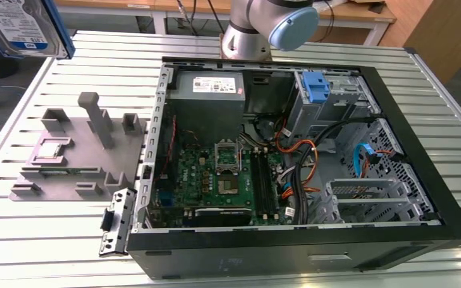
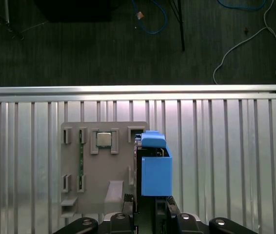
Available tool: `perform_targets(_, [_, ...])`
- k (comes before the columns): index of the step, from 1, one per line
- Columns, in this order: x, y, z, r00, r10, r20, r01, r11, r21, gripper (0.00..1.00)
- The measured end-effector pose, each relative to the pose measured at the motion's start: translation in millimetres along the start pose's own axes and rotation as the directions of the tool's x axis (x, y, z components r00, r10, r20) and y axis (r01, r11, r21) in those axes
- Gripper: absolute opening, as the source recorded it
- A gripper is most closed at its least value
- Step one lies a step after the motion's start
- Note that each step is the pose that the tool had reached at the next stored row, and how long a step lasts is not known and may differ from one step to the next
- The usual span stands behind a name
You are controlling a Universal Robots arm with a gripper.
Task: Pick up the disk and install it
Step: 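Pick up the disk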
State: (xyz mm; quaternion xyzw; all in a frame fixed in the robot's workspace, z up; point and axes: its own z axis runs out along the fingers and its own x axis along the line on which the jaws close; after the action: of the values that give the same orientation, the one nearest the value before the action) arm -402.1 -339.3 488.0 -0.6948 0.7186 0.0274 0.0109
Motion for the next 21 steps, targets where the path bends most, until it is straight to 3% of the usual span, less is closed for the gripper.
perform_targets(18, [-0.1,0.0,-1.5,1.0,0.0,0.0001,0.0,1.0,0.0001,0.35])
perform_targets(21, [-0.1,-2.3,-1.6,1.0,0.0,0.0,0.0,1.0,-0.0001,0.35])
